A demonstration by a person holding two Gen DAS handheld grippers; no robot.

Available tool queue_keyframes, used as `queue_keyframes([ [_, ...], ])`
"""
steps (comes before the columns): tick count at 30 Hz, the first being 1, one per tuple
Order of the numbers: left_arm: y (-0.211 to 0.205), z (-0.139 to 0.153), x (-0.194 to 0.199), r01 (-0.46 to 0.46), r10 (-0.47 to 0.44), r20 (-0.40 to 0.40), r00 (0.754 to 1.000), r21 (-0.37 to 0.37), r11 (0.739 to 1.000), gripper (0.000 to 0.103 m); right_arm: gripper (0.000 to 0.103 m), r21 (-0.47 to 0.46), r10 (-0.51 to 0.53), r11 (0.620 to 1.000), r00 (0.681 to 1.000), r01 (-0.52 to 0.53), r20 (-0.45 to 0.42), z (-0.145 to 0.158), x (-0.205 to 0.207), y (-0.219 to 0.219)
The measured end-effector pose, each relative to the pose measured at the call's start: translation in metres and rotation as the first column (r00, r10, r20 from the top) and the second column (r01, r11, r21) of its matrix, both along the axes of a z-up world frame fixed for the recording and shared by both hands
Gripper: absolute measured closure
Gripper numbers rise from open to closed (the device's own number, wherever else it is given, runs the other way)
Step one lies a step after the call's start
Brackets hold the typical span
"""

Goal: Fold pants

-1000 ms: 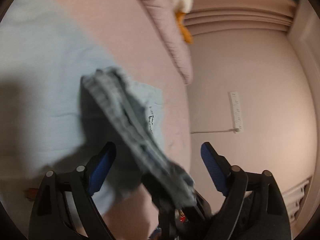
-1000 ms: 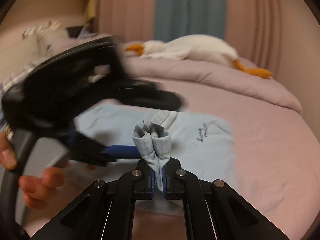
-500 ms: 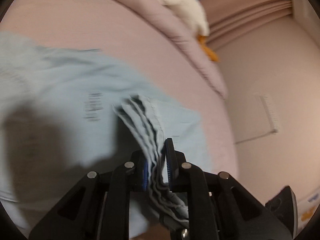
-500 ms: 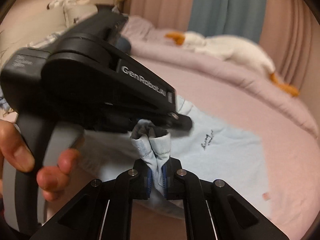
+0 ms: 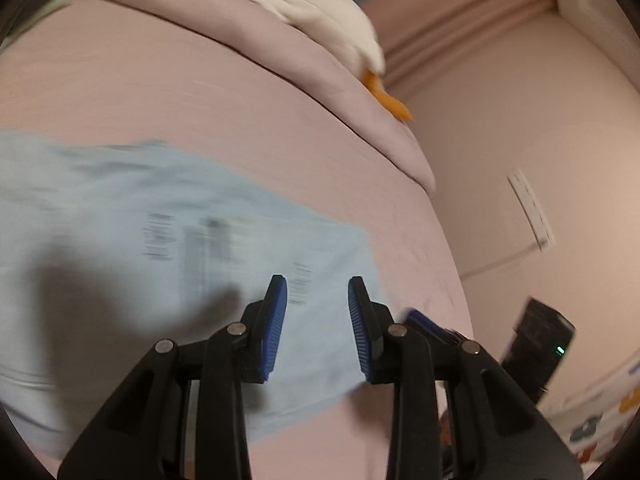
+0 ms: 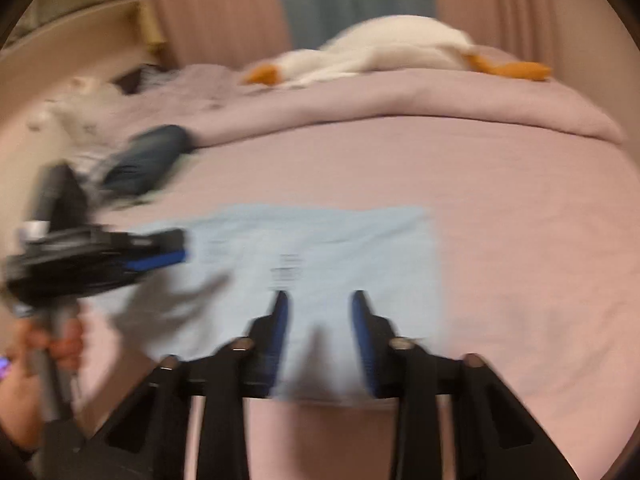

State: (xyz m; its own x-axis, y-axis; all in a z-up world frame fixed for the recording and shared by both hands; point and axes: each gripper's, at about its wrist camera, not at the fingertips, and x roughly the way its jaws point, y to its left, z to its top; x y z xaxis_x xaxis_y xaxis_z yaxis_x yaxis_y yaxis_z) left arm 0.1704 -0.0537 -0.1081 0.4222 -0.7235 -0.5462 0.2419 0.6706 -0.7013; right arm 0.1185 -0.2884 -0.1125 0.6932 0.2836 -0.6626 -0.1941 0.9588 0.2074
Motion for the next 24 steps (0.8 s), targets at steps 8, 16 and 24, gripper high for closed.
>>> queue_keyframes([
  [8, -0.022, -0.061, -0.017, -0.037, 0.051, -0.046, 0.998, 0.260, 0.965, 0.100, 0.077, -0.162, -0.051, 0.986, 0.994, 0.035, -0.093, -0.057, 0.017, 0.013],
  [16, 0.016, -0.063, -0.042, -0.080, 0.083, -0.001, 0.997, 0.231, 0.970, 0.099, 0.077, -0.152, 0.097, 0.983, 0.995, -0.102, -0.039, -0.021, 0.014, 0.046],
  [24, 0.020, -0.062, -0.044, -0.076, 0.082, -0.030, 0.996, 0.186, 0.980, 0.099, 0.090, -0.149, 0.314, 0.929, 0.934, -0.340, -0.174, -0.048, 0.099, 0.138],
])
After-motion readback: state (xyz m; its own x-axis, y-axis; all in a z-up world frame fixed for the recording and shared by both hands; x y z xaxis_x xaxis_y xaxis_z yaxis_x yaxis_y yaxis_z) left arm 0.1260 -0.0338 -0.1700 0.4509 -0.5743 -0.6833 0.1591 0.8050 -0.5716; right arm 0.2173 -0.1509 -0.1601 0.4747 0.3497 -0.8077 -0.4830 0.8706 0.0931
